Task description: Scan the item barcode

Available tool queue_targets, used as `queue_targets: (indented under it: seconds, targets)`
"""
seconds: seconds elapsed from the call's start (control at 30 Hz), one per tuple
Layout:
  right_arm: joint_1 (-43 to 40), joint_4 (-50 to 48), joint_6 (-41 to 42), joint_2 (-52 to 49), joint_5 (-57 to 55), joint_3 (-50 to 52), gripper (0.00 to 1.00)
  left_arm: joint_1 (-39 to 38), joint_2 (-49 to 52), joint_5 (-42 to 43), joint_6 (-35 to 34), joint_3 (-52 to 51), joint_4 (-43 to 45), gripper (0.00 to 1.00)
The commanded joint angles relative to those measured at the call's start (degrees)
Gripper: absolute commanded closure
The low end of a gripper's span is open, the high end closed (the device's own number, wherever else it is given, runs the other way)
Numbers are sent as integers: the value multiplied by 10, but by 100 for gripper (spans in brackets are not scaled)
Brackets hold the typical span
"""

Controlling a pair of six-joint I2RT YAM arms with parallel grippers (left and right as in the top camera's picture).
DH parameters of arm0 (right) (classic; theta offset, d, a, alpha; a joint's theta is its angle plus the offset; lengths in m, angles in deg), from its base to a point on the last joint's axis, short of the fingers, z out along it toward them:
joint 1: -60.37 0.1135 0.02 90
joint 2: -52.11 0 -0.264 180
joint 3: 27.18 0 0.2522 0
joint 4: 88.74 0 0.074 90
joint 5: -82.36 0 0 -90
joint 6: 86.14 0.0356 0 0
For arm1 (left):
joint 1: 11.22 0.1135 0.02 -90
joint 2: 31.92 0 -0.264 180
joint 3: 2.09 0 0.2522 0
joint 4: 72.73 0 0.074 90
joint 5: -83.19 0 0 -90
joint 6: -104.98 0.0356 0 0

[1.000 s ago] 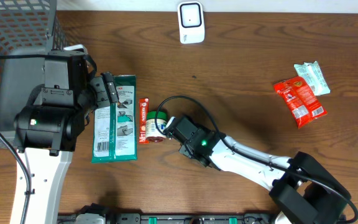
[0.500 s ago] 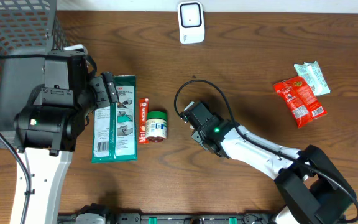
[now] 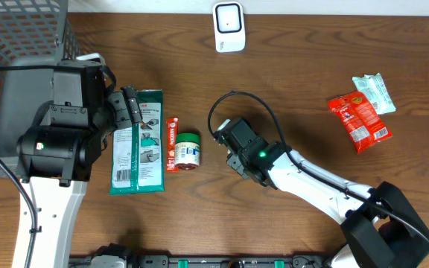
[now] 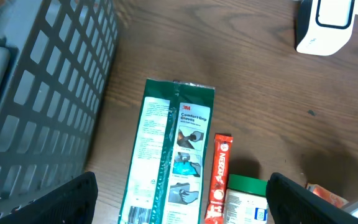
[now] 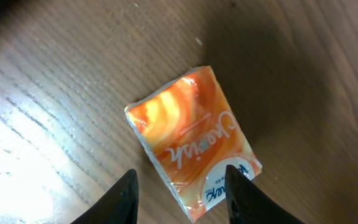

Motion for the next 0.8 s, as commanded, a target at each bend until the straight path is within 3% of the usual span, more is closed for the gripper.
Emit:
queue_targets:
  seconds: [0.0, 0.77]
  targets:
    - [2, -1, -16, 7, 10, -7, 62, 1, 2, -5, -5, 2, 1, 13]
    - [1, -35, -56, -39, -14, -1, 60, 1, 2, -5, -5, 2, 1, 13]
